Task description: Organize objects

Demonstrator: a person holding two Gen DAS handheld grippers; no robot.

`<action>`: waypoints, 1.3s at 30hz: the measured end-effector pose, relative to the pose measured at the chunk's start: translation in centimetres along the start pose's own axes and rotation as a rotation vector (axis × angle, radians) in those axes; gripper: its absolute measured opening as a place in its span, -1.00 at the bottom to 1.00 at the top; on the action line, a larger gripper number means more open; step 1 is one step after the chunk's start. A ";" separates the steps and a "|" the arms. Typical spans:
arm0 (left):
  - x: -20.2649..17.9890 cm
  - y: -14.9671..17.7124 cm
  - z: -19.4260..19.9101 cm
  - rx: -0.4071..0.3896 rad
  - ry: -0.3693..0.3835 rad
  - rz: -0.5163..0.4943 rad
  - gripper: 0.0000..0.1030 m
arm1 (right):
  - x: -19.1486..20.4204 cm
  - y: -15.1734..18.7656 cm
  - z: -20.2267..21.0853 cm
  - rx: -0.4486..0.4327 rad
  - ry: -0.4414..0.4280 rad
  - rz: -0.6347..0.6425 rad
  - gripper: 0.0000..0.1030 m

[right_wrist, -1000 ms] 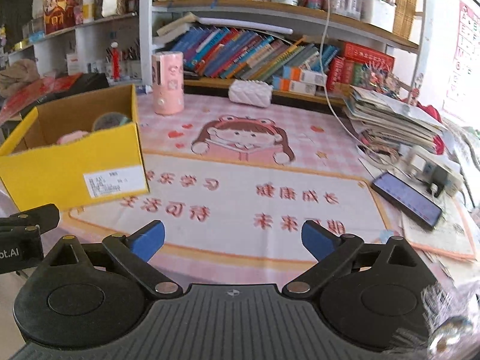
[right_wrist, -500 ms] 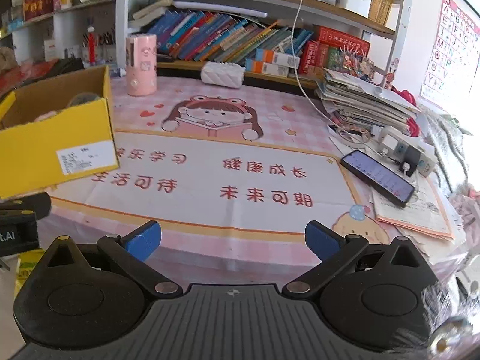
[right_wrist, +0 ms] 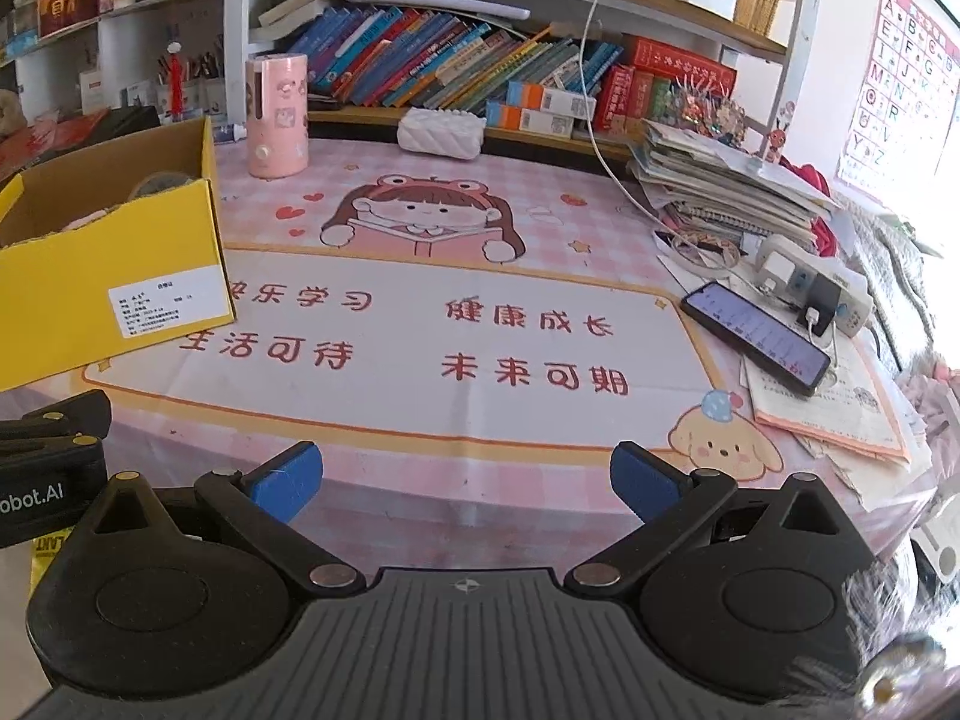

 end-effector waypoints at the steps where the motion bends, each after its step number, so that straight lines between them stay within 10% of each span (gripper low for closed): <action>1: -0.1 0.0 0.0 0.000 -0.002 0.000 0.98 | 0.0 0.0 -0.1 0.004 0.002 -0.003 1.00; 39: -1.0 -0.3 -0.6 0.009 -0.020 -0.001 0.97 | -0.6 0.0 -0.4 0.024 0.091 -0.047 0.99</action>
Point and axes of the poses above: each gripper's, at about its wrist camera, not at the fingertips, and z roughly against the way its jaws point, x to its left, y to its underside, the point moved 2 cm from there along -z, roughly the way its jaws point, and after that the axes turned 4 degrees about z, right-handed, at the moved point
